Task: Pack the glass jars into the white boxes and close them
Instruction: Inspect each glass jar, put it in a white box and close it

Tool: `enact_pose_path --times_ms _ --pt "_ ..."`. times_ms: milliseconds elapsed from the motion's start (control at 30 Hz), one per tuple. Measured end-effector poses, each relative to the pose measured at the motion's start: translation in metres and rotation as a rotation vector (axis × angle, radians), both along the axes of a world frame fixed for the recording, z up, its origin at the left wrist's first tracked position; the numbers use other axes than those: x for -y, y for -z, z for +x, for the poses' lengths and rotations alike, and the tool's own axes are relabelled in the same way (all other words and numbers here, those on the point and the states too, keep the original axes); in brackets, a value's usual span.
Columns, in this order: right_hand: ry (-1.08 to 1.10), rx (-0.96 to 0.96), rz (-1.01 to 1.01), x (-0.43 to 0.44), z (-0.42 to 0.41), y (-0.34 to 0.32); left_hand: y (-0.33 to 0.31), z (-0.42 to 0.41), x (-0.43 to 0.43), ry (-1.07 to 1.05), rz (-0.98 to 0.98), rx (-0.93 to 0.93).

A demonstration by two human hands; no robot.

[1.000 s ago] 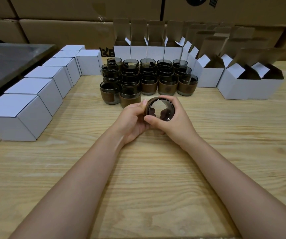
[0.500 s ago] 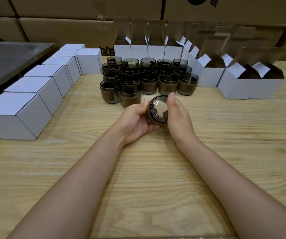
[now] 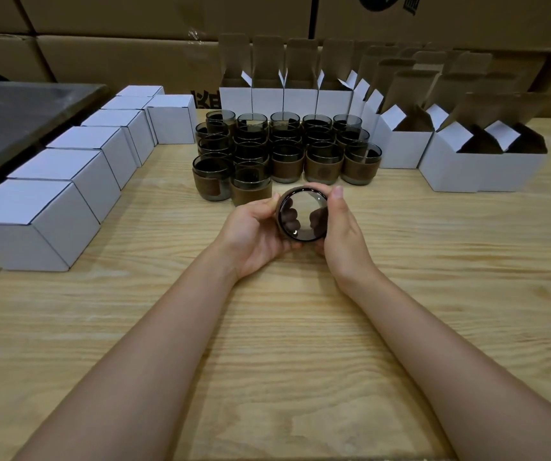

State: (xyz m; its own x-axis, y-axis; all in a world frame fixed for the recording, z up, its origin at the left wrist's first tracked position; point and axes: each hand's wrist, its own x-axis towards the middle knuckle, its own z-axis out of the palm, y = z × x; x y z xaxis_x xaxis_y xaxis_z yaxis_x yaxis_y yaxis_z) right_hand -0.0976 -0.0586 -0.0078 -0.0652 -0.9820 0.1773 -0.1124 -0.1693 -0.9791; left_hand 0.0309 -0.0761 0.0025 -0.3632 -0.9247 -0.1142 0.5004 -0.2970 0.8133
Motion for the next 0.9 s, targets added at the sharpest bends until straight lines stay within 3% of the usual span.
enact_pose_path --times_ms 167,400,567,733,900 --pt "-0.010 0.007 -0.106 -0.001 -0.001 -0.002 0.001 0.001 0.000 0.014 -0.024 -0.024" --pt "0.019 -0.301 -0.323 -0.005 -0.005 -0.001 0.000 0.001 -0.001 0.078 -0.085 0.120" --pt "0.044 -0.290 -0.382 -0.008 -0.005 -0.003 0.000 0.004 -0.002 0.060 -0.111 0.016" --pt "0.178 -0.192 -0.338 -0.014 0.002 -0.008 0.000 0.007 0.000 -0.027 -0.097 -0.062" --pt "0.155 -0.222 -0.228 -0.019 0.012 -0.004 0.000 0.007 0.000 -0.058 -0.114 -0.077"
